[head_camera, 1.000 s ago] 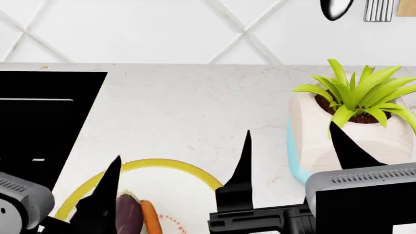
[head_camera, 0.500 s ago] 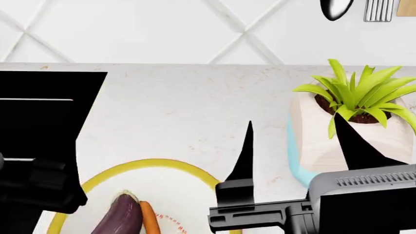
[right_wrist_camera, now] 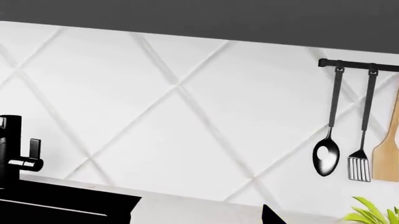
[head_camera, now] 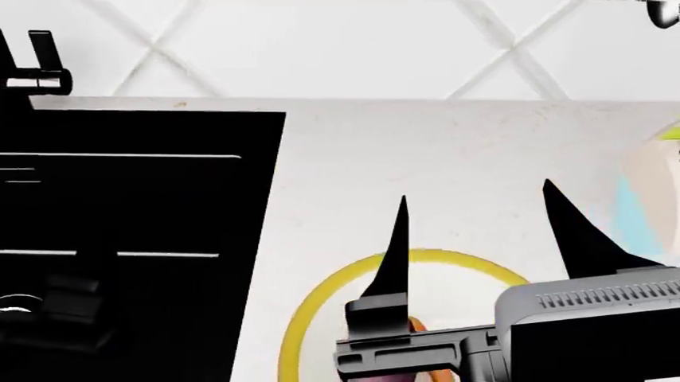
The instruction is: There is a mixed pile of frozen fruits and vegetables on the counter. Locate all the frozen vegetables and place the items in a bowl on the counter. Take all the frozen fruits and defrost them in a running sink.
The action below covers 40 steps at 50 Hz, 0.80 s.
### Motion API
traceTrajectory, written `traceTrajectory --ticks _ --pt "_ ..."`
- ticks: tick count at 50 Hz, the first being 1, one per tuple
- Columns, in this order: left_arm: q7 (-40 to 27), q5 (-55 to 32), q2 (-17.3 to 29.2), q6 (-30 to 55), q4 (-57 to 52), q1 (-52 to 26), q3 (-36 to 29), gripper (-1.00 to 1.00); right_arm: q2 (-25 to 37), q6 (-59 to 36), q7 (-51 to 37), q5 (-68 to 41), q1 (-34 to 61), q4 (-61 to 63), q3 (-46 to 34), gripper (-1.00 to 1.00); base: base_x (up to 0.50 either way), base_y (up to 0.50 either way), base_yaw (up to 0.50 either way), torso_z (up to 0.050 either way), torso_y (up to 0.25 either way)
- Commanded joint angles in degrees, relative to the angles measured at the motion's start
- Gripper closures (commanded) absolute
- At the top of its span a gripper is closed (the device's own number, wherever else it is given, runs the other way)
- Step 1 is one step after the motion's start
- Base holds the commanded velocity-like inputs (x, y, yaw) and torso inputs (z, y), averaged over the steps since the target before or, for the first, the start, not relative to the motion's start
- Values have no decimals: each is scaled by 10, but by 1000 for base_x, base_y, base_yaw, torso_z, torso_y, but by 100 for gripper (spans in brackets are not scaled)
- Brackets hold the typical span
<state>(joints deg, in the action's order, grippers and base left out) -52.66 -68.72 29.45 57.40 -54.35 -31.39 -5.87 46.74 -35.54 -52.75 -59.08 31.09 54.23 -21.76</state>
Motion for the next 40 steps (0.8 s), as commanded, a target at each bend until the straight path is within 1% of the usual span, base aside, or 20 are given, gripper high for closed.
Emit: traceTrajectory --ticks 1,9,23,40 --pt "3 1 10 -11 -9 16 4 -100 1 -4 -5 -2 6 3 -3 -100 -90 500 0 0 0" --pt "24 33 7 -22 -2 29 -10 -100 4 2 -6 -3 2 5 -1 -100 -45 500 0 0 0" --pt "22 35 10 -24 -1 27 -19 -100 6 18 -1 -4 -7 0 5 -100 -45 500 0 0 0" --pt "26 48 10 -32 6 28 -30 -100 6 9 -5 -1 0 0 -5 -100 -35 500 0 0 0"
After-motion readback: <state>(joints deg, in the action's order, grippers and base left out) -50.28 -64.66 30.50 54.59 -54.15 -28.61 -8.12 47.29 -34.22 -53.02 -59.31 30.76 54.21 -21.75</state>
